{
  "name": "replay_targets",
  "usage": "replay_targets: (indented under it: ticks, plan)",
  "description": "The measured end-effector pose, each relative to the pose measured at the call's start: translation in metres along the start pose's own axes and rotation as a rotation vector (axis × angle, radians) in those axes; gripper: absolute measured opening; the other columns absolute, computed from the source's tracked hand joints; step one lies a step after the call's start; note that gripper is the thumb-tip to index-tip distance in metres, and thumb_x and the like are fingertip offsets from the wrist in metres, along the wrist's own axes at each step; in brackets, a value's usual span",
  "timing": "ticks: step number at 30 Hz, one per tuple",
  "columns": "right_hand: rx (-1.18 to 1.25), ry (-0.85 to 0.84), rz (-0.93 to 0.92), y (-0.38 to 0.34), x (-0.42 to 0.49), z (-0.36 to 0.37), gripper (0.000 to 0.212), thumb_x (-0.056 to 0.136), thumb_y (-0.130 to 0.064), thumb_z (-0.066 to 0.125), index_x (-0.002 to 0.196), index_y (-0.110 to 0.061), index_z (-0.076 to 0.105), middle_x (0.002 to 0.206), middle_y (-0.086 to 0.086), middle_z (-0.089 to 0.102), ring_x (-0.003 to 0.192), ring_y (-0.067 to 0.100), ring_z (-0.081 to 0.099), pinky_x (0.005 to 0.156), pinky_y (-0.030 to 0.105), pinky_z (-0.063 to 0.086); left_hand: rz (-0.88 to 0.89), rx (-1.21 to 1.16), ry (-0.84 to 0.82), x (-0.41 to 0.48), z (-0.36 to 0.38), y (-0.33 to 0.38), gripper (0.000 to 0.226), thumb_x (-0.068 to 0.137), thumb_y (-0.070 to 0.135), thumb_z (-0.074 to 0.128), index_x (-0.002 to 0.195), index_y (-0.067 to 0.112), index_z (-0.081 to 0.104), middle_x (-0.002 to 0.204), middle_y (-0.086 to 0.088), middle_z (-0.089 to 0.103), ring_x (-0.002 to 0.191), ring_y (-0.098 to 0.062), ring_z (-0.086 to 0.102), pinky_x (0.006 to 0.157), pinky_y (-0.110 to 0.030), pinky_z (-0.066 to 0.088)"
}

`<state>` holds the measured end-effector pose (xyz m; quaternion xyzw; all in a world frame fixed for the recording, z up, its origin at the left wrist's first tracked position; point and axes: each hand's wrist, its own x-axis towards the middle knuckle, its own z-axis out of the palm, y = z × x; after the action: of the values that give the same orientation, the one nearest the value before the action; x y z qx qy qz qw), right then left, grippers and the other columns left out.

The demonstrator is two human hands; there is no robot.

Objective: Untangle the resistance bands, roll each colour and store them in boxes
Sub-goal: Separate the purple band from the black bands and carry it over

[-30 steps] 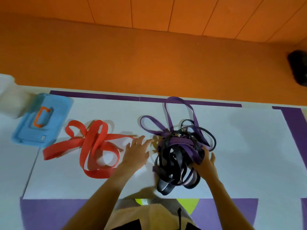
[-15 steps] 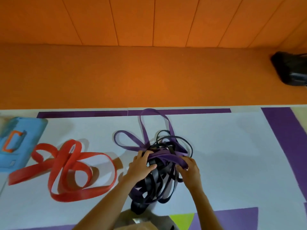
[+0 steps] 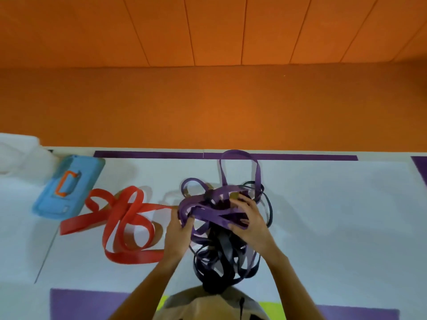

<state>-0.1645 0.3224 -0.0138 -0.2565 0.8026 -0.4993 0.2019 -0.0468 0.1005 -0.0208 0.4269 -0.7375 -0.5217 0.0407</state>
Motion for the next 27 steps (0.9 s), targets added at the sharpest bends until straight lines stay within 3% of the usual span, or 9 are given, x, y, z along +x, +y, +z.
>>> replay_targets:
  ticks: [2,5,8,9,11,13,19,22,27]
  plan:
    - [-0.03,0.025,0.071,0.009,0.0,-0.001,0.074,0.086,-0.016,0.084,0.149,-0.037,0.051,0.155,-0.015,0.038,0.137,-0.002,0.048,0.104,0.017,0.051,-0.067,-0.053,0.077,0.005,-0.013,-0.006,0.015,0.104,0.025,0.065,0.108,0.018,0.052,0.093,-0.003,0.069,0.09,-0.025,0.073,0.066,-0.027,0.05]
    - [-0.123,0.089,0.331,0.022,-0.001,-0.005,0.06,0.092,-0.018,0.079,0.145,-0.03,0.054,0.144,-0.001,0.047,0.115,0.021,0.067,0.097,0.032,0.057,-0.107,-0.028,0.079,0.011,-0.026,-0.015,0.014,0.102,0.01,0.065,0.107,0.008,0.052,0.091,-0.011,0.067,0.09,-0.034,0.071,0.066,-0.031,0.051]
    - [-0.222,0.119,0.469,0.034,-0.003,-0.007,0.049,0.093,-0.021,0.075,0.14,-0.028,0.06,0.136,0.006,0.054,0.127,0.032,0.057,0.109,0.039,0.048,-0.141,0.008,-0.038,0.01,-0.028,-0.018,0.024,0.099,-0.002,0.064,0.118,0.002,0.049,0.1,-0.023,0.067,0.093,-0.041,0.073,0.073,-0.049,0.063]
    - [-0.244,0.069,0.479,0.037,-0.003,-0.006,0.049,0.094,-0.022,0.074,0.141,-0.027,0.061,0.139,0.008,0.053,0.13,0.033,0.053,0.112,0.042,0.045,-0.131,0.023,-0.075,0.009,-0.027,-0.017,0.026,0.099,-0.004,0.063,0.118,0.004,0.048,0.1,-0.021,0.066,0.09,-0.04,0.073,0.069,-0.045,0.064]
    - [-0.271,-0.032,0.483,0.04,-0.002,-0.001,0.046,0.098,-0.023,0.07,0.142,-0.026,0.062,0.144,0.009,0.051,0.134,0.035,0.051,0.116,0.042,0.042,-0.053,0.122,-0.12,0.009,-0.024,-0.016,0.025,0.099,-0.004,0.062,0.115,0.01,0.049,0.094,-0.011,0.066,0.082,-0.031,0.074,0.057,-0.024,0.06]
    - [-0.307,-0.073,0.491,0.04,-0.002,0.004,0.034,0.1,-0.024,0.066,0.134,-0.025,0.068,0.143,0.008,0.051,0.133,0.035,0.052,0.117,0.04,0.041,0.058,0.28,-0.135,0.008,-0.022,-0.013,0.023,0.098,-0.003,0.063,0.11,0.014,0.055,0.087,0.001,0.065,0.071,-0.015,0.069,0.056,-0.016,0.055]
    - [-0.433,0.052,0.514,0.032,-0.007,-0.005,0.014,0.094,-0.031,0.072,0.107,-0.027,0.071,0.126,0.003,0.052,0.124,0.031,0.05,0.105,0.045,0.049,0.177,0.469,-0.235,-0.004,-0.013,-0.012,0.042,0.092,-0.009,0.061,0.128,0.014,0.063,0.114,-0.006,0.056,0.101,-0.022,0.06,0.095,-0.025,0.051]
    - [-0.441,0.206,0.34,0.02,-0.003,0.0,0.033,0.09,-0.021,0.078,0.117,-0.026,0.06,0.132,0.001,0.05,0.126,0.028,0.047,0.104,0.045,0.049,0.254,0.475,-0.218,-0.009,-0.01,-0.009,0.042,0.093,-0.007,0.065,0.128,0.016,0.066,0.113,0.002,0.054,0.101,-0.016,0.055,0.097,-0.021,0.048]
    - [-0.371,0.088,0.19,0.013,0.008,0.018,0.049,0.098,-0.022,0.071,0.144,-0.026,0.058,0.155,0.002,0.046,0.145,0.028,0.04,0.116,0.047,0.043,0.394,0.427,-0.222,-0.017,-0.012,0.004,0.04,0.085,-0.012,0.069,0.112,0.017,0.072,0.111,0.008,0.058,0.1,-0.013,0.057,0.084,-0.007,0.042]
